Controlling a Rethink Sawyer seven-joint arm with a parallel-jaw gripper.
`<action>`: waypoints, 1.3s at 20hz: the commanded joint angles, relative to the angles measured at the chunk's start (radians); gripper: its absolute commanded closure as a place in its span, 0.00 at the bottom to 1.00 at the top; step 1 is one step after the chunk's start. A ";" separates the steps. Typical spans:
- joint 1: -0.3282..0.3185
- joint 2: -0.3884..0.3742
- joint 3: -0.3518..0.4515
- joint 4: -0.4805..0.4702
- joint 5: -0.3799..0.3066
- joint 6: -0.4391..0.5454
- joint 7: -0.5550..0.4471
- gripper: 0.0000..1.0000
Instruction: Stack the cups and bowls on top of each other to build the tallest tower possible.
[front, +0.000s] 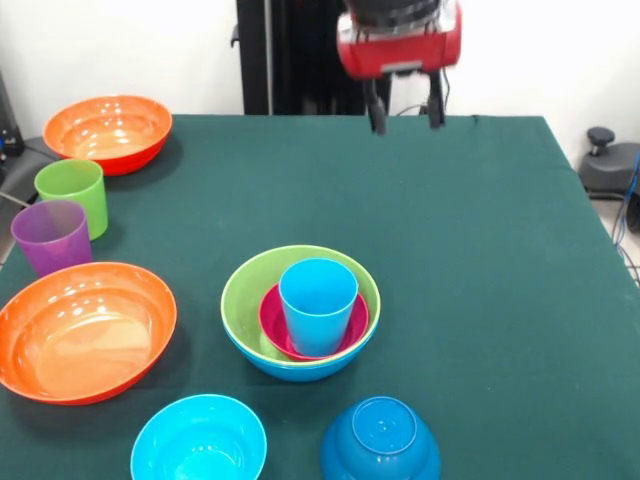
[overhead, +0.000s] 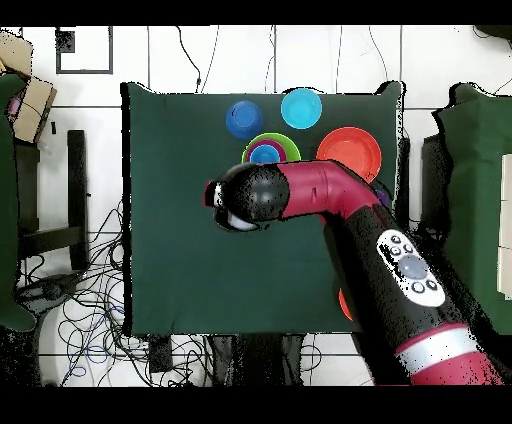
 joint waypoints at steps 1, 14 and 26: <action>0.013 -0.081 -0.040 0.180 0.004 -0.123 0.093 0.00; 0.002 0.083 -0.083 -0.011 -0.174 -0.195 -0.057 0.00; -0.003 0.142 -0.072 -0.102 -0.186 -0.154 -0.102 0.00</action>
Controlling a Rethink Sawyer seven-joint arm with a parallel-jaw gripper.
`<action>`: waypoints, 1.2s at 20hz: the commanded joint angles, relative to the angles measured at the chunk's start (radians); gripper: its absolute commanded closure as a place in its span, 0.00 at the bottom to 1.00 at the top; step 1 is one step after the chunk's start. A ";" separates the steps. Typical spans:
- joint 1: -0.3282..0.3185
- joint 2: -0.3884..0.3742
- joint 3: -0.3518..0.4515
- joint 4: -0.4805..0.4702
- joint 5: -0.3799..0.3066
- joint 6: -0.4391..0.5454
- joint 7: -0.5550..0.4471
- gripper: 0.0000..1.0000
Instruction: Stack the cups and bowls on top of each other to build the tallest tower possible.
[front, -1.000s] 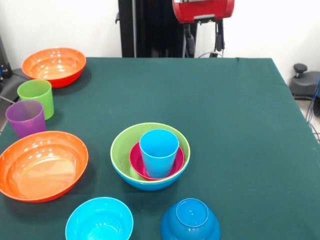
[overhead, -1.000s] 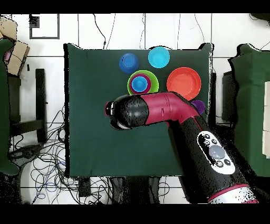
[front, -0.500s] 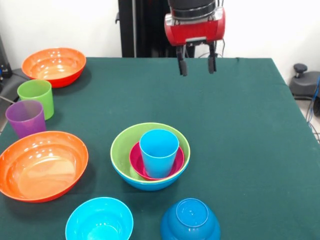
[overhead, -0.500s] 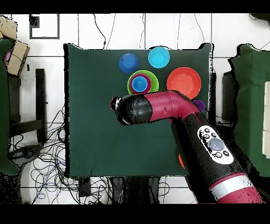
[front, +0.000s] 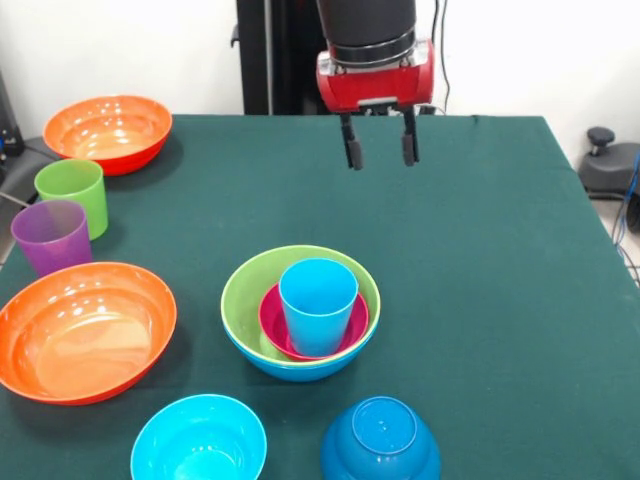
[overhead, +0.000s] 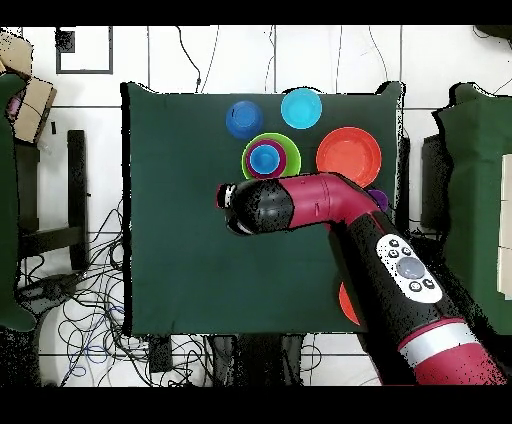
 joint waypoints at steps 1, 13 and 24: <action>0.003 0.098 -0.033 -0.131 -0.087 0.010 -0.118 0.00; -0.060 0.084 0.044 -0.347 -0.234 0.165 -0.527 0.00; -0.148 -0.005 0.083 -0.295 -0.192 0.302 -0.633 0.00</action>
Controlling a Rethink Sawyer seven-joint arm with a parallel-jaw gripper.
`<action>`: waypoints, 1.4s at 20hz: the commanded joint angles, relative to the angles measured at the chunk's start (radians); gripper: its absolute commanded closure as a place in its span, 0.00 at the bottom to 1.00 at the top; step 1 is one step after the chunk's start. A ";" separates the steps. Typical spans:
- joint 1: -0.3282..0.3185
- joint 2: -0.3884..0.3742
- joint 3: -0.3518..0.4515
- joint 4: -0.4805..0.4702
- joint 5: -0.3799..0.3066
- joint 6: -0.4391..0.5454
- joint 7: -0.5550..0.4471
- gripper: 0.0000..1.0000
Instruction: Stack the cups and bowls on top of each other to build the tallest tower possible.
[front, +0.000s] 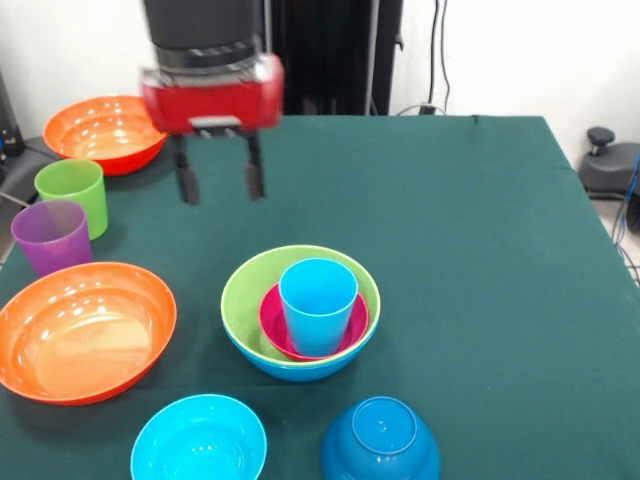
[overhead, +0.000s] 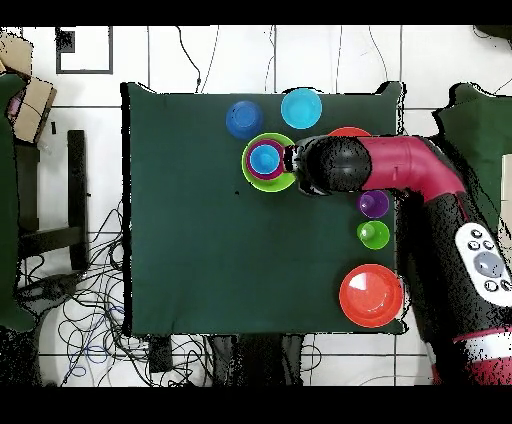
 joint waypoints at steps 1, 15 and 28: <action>0.002 -0.038 0.017 -0.025 -0.072 0.115 -0.311 0.00; 0.235 0.259 -0.156 -0.403 -0.346 0.013 -0.104 0.00; 0.241 0.306 -0.181 -0.465 -0.267 0.165 -0.172 0.00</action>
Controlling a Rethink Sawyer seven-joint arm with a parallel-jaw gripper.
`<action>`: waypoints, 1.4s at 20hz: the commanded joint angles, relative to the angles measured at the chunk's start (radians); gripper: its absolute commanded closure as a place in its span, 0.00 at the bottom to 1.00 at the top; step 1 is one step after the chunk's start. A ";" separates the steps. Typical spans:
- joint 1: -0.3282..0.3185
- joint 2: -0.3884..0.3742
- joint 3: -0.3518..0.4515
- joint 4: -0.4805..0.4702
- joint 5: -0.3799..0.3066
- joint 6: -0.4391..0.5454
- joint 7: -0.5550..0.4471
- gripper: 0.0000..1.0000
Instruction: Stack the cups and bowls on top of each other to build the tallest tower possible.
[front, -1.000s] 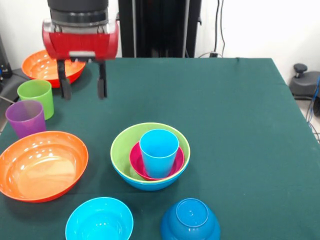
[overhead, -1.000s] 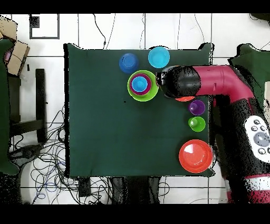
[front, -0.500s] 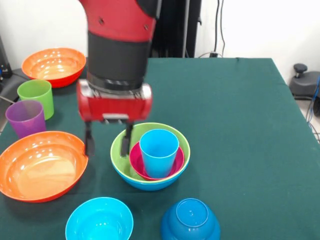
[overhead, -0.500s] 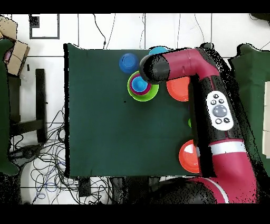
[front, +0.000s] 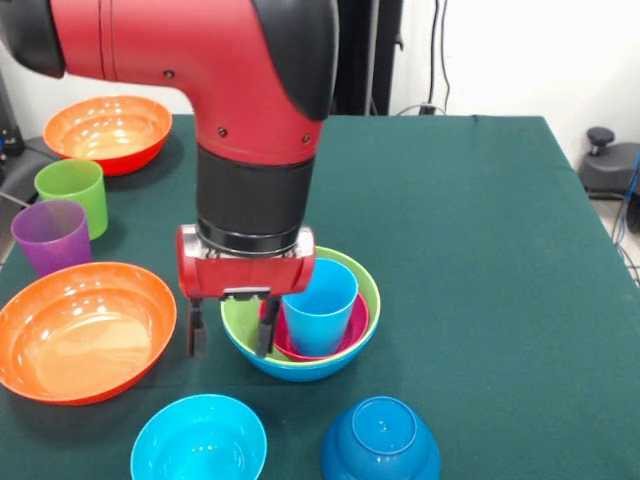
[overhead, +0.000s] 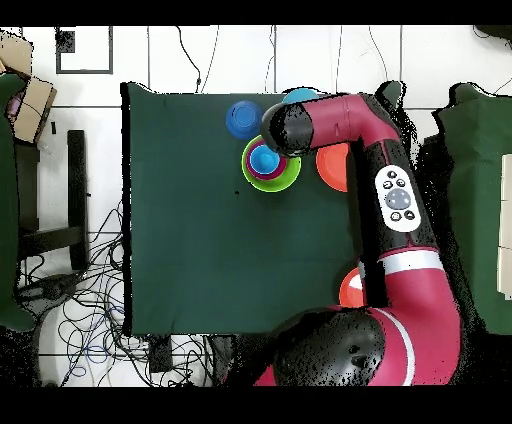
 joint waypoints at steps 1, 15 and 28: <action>-0.003 0.024 -0.073 -0.057 -0.009 0.143 -0.127 0.00; -0.034 0.050 -0.081 -0.054 0.010 0.135 -0.146 0.00; 0.021 0.015 -0.119 0.018 -0.010 0.100 -0.084 0.00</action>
